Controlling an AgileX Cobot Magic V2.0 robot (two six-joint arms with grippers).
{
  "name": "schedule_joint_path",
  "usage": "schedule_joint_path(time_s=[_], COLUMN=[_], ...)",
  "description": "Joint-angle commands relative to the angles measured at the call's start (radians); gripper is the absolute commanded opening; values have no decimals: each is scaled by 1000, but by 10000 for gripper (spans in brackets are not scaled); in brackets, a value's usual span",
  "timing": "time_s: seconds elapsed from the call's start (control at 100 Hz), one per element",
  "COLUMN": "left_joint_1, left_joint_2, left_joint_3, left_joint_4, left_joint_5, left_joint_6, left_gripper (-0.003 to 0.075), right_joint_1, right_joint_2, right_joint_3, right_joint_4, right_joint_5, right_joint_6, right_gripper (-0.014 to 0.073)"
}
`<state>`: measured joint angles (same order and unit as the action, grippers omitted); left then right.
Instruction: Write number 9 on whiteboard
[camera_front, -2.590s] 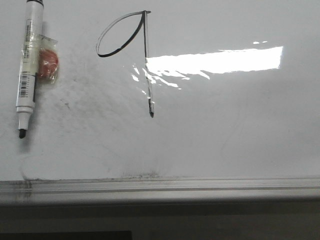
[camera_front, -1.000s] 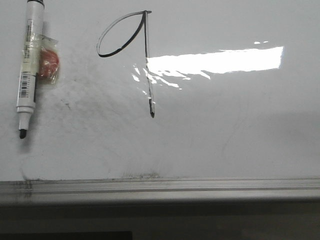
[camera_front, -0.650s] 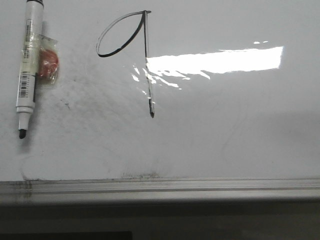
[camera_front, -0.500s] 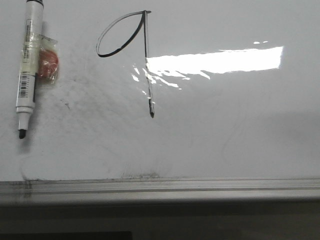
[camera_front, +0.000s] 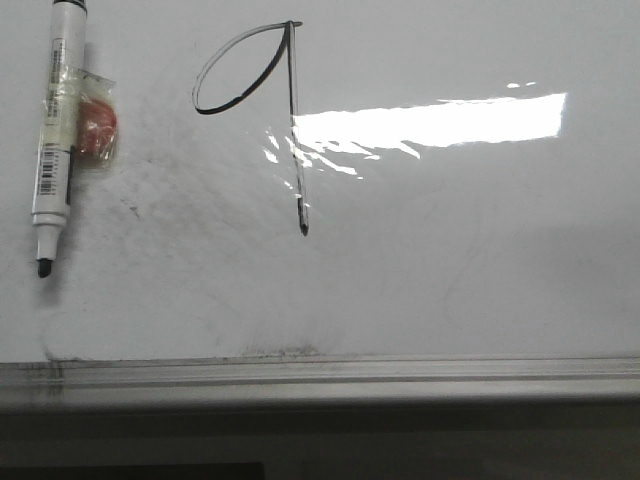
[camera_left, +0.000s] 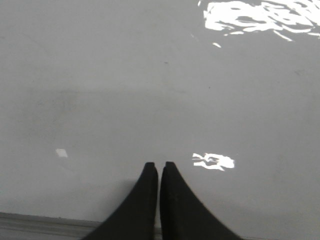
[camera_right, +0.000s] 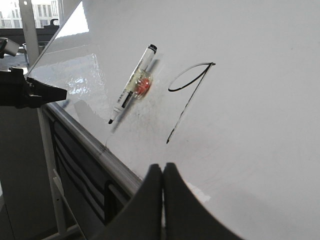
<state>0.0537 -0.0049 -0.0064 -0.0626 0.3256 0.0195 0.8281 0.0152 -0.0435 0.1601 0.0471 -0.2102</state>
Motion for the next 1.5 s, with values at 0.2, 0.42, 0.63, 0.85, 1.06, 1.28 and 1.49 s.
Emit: schedule_joint_path(time_s=[0.2, 0.42, 0.63, 0.85, 1.06, 1.28, 1.49], left_joint_1=[3, 3, 3, 3, 3, 3, 3], left_joint_2=[-28, -28, -28, -28, -28, -28, -28], left_joint_3=[40, 40, 40, 40, 40, 40, 40], left_joint_4=[-4, -4, -4, -4, -4, -4, -4], left_joint_5=[-50, -50, -50, -50, -50, -50, -50], left_joint_6=[-8, -8, -8, -8, -8, -8, -8], left_gripper=[-20, -20, -20, -20, -20, -20, -20], right_joint_1=[-12, -247, -562, -791, -892, -896, -896], right_joint_2=[9, 9, 9, -10, -48, -48, -48], right_joint_3=[-25, -1, 67, 67, 67, 67, 68], right_joint_4=[-21, -75, -310, -183, -100, -126, -187], right_joint_5=[-105, -181, -284, -170, 154, 194, 228], right_joint_6=[-9, -7, 281, 185, 91, 129, 190], right_gripper=[-71, -71, -71, -71, -71, -71, -71])
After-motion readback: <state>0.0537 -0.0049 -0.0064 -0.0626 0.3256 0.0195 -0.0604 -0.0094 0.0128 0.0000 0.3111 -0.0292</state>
